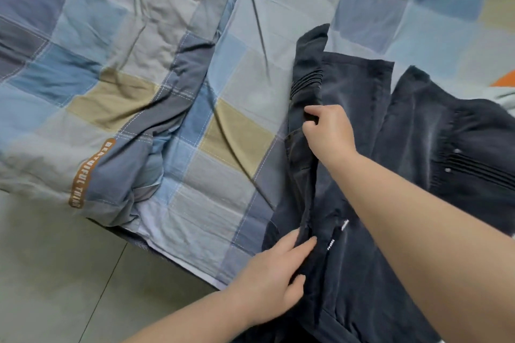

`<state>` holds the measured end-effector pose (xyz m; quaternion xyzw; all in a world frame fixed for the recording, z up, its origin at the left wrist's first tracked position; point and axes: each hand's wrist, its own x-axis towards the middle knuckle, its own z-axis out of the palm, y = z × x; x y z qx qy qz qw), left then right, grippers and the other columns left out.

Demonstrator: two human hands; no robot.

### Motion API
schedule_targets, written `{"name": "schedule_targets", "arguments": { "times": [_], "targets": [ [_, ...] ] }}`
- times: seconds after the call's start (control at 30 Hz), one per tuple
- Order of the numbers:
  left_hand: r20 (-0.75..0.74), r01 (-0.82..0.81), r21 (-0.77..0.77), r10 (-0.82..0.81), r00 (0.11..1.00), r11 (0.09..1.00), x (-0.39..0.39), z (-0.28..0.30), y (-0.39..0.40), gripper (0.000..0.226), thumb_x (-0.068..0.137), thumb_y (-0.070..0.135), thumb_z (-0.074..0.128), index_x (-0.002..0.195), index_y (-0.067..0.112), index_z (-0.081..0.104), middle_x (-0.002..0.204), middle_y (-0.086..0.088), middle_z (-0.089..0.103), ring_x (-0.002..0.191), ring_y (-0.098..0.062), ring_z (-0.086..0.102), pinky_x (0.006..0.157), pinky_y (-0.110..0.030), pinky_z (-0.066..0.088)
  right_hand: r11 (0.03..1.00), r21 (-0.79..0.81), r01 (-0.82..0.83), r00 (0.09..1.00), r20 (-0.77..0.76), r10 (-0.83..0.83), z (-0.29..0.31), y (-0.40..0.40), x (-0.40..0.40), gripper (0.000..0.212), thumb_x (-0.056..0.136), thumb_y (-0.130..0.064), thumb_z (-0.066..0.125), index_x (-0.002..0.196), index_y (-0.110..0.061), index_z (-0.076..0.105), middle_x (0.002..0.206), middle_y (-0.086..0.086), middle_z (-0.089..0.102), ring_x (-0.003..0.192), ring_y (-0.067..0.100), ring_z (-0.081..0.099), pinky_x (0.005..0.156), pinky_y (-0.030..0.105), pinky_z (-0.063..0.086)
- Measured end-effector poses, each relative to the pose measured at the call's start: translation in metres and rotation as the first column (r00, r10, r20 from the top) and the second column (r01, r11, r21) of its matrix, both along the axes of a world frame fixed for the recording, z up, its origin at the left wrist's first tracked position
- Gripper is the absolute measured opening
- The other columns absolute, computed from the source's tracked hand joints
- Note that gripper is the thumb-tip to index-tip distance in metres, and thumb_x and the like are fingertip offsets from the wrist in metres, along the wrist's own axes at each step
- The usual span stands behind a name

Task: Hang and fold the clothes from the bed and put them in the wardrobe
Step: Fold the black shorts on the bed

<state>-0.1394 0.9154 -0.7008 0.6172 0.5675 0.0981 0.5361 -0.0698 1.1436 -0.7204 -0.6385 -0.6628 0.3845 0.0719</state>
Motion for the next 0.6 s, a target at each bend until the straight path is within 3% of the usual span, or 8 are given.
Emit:
{"name": "schedule_targets", "arguments": {
  "times": [0.23,0.43,0.5,0.6],
  "targets": [
    [0.017,-0.022,-0.028,0.023,1.000,0.999,0.126,0.021,0.002,0.066,0.094,0.028,0.042,0.152,0.033,0.010,0.148,0.036,-0.014,0.134,-0.012,0.037,0.106,-0.023,0.036,0.995,0.027,-0.096,0.989,0.114,0.092,0.036,0.008,0.136,0.052,0.094,-0.011,0.042,0.146,-0.010,0.034,0.155,0.000,0.024,0.136,0.021,0.033,0.104,0.033,0.033],
    [0.044,0.064,-0.033,-0.063,0.997,0.997,0.222,0.022,0.005,0.067,0.088,0.029,0.036,0.152,0.032,0.014,0.150,0.032,-0.018,0.133,-0.021,0.041,0.102,-0.029,0.041,0.980,0.192,0.054,0.982,0.168,-0.087,0.050,-0.008,0.264,0.059,0.088,-0.005,0.044,0.146,-0.013,0.034,0.158,-0.006,0.017,0.140,0.011,0.023,0.106,0.029,0.030],
    [0.041,0.127,-0.053,-0.125,0.991,0.990,0.244,0.012,0.000,0.069,0.087,0.023,0.038,0.151,0.033,0.014,0.149,0.034,-0.020,0.128,-0.027,0.046,0.098,-0.035,0.045,0.985,0.135,0.107,0.972,0.196,-0.132,0.043,-0.017,0.300,0.060,0.088,-0.006,0.045,0.146,-0.012,0.033,0.157,-0.002,0.020,0.141,0.015,0.024,0.107,0.030,0.030],
    [-0.052,0.201,-0.164,-0.212,0.976,0.966,0.261,-0.004,-0.005,0.073,0.089,0.014,0.045,0.152,0.033,0.012,0.143,0.037,-0.027,0.113,-0.031,0.057,0.090,-0.039,0.049,0.985,-0.096,0.144,0.969,0.214,-0.121,0.026,-0.028,0.335,0.066,0.088,-0.010,0.047,0.150,-0.015,0.024,0.154,0.004,0.027,0.139,0.022,0.029,0.108,0.031,0.029]
  ]
}}
